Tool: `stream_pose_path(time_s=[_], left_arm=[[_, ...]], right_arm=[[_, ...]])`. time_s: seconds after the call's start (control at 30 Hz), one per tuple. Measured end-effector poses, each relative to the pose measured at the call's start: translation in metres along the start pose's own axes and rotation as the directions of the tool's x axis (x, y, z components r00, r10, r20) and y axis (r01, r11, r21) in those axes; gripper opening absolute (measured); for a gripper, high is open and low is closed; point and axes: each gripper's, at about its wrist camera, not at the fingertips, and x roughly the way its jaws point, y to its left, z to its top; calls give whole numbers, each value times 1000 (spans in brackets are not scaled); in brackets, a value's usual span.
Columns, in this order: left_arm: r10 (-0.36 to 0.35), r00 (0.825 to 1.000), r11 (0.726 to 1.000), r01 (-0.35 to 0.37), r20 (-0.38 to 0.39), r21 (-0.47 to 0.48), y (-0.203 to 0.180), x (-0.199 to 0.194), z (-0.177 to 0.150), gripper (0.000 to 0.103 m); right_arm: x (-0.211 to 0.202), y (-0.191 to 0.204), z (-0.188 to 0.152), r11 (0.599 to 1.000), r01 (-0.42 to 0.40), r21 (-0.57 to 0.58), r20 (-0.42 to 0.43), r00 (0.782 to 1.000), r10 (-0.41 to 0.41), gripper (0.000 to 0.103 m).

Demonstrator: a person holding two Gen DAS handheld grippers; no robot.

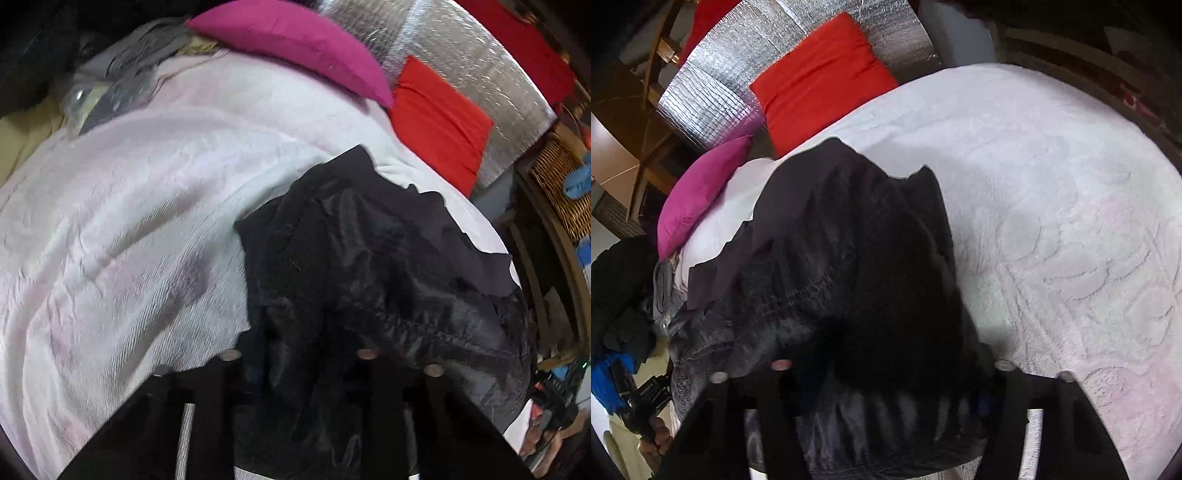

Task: Fold large clothes

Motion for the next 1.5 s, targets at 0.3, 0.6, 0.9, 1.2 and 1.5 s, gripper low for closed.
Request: stream_pose_path(time_s=[0.3,0.6,0.9,1.2,1.5], left_arm=[[154,982,987,-158,107,31,-25,7,9,16],[190,974,980,-195,120,32,-35,-33,-17,72],[32,996,999,-31,83,-17,-36,-74,-80,75],[-184,982,950,164,-53,-265,-15,-50,-111,77],[-223,975,895,196,-22,-400,-7,-13,-88,79]], right_arm=[[-3,20,9,994,94,-58,153,985,-85,31],[-49,-32,-5,965,-172,199,210,969,130,82],[-79,-45,-67,862,-386,329,160,922,352,82],[-40,-31,-116,755,-445,482,53,874,482,83],[1,-35,-105,733,-386,560,77,905,418,83]])
